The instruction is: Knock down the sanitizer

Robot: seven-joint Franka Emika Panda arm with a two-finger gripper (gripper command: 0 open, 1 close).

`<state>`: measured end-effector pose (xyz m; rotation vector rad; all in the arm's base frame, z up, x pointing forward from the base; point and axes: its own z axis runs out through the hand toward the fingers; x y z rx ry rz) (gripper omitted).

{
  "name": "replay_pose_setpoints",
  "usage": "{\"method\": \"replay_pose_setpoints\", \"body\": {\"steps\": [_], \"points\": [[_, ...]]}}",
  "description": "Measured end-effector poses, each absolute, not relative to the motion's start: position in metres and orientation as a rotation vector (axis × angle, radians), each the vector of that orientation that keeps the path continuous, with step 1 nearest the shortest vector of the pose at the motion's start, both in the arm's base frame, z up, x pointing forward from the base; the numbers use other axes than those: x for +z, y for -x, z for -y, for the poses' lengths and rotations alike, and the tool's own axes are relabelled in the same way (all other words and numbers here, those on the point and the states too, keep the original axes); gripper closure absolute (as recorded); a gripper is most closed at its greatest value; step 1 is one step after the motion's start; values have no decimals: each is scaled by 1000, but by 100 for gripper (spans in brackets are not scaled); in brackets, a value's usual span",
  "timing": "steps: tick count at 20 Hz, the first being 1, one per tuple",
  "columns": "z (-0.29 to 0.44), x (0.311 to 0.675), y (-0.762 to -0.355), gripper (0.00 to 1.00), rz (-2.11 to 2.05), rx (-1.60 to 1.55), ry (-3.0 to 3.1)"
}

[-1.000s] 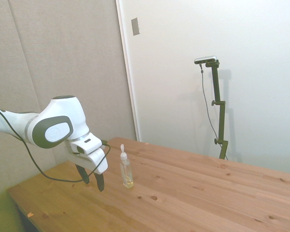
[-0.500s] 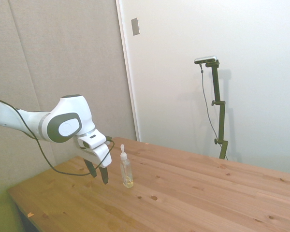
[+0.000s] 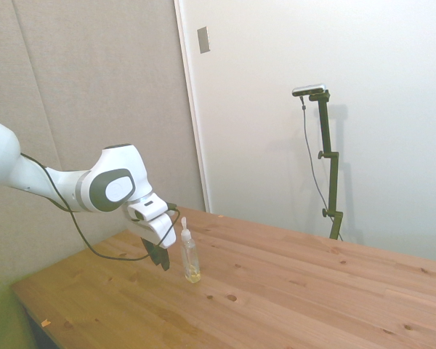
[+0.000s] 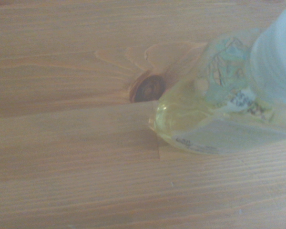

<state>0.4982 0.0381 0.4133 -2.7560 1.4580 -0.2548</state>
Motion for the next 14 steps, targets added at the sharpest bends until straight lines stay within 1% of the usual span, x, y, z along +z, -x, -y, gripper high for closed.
{"method": "replay_pose_setpoints", "body": {"steps": [14], "points": [[-18,407,-543,100,-1591,-304,2694]]}}
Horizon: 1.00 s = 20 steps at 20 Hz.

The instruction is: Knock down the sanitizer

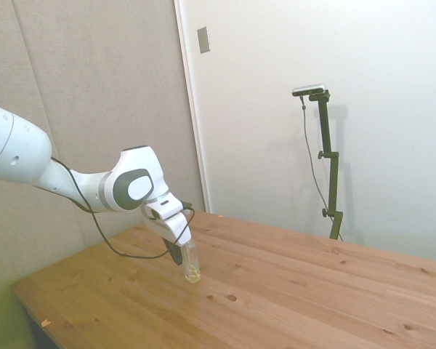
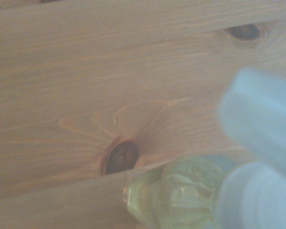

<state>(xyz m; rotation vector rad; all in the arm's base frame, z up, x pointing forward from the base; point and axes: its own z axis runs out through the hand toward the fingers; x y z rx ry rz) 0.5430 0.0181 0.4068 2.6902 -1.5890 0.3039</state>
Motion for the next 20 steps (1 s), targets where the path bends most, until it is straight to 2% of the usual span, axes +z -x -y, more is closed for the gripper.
{"method": "replay_pose_setpoints", "body": {"steps": [5,14,20], "points": [[-3,416,-570,100,1647,339,-2666],[6,426,-646,100,1704,374,-2630],[-1,430,-669,100,1719,401,-2635]]}}
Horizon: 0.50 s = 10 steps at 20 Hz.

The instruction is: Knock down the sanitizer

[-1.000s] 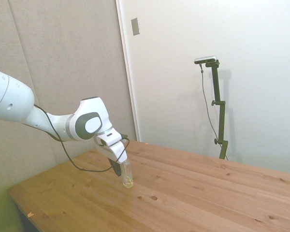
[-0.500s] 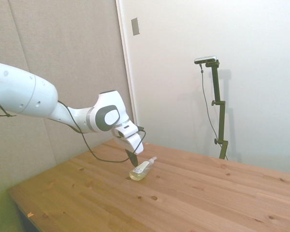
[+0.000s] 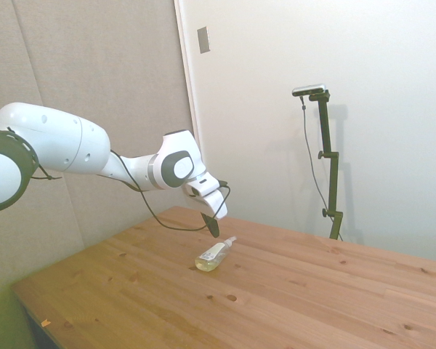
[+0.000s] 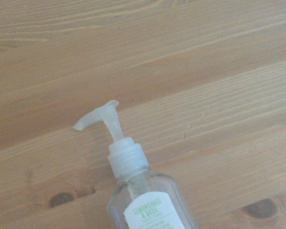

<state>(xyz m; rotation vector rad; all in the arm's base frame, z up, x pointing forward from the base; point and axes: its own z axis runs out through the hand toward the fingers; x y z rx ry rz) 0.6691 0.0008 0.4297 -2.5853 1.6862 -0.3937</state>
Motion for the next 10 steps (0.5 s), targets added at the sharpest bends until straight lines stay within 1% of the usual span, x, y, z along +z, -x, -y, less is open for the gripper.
{"method": "replay_pose_setpoints", "body": {"steps": [5,10], "points": [[-7,428,-671,100,-1677,-386,2586],[-7,430,-657,100,-1675,-371,2597]]}}
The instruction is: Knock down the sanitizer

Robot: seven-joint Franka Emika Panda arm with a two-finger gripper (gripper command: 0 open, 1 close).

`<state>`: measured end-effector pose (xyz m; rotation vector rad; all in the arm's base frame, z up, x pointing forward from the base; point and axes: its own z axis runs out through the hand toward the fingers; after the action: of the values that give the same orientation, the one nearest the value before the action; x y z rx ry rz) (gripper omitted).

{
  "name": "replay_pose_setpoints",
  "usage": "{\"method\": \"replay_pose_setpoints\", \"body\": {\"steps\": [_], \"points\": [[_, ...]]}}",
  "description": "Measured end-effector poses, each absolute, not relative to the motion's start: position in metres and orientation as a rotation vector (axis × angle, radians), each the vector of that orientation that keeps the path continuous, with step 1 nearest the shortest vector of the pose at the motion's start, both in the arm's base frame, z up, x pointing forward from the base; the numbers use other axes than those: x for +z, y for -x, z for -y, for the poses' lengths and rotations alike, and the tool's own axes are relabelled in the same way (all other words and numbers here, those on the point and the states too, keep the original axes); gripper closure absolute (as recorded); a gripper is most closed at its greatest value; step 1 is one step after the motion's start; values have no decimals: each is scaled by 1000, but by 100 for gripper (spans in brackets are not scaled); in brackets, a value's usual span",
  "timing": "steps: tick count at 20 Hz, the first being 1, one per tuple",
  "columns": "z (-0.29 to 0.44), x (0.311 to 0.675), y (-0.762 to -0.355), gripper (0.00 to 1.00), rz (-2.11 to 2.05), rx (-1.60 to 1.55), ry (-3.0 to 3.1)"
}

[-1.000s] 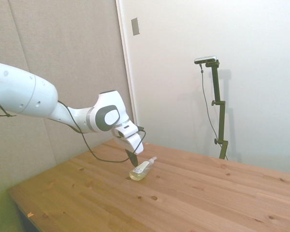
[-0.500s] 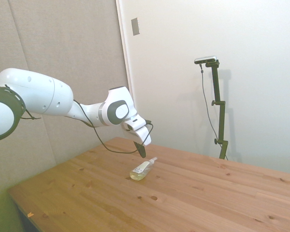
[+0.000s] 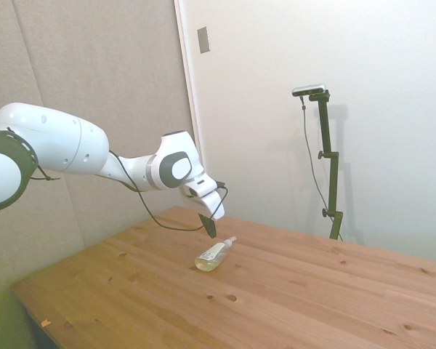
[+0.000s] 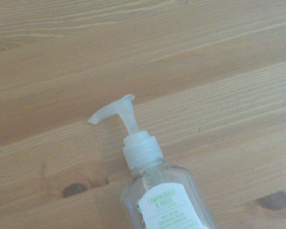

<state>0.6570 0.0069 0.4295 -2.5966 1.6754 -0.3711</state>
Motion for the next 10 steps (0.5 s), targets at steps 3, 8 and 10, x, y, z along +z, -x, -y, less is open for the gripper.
{"method": "replay_pose_setpoints", "body": {"steps": [3,8,10], "points": [[-6,434,-640,0,-1664,-361,2612],[-4,433,-610,0,-1630,-338,2645],[-3,432,-596,0,-1615,-334,2655]]}}
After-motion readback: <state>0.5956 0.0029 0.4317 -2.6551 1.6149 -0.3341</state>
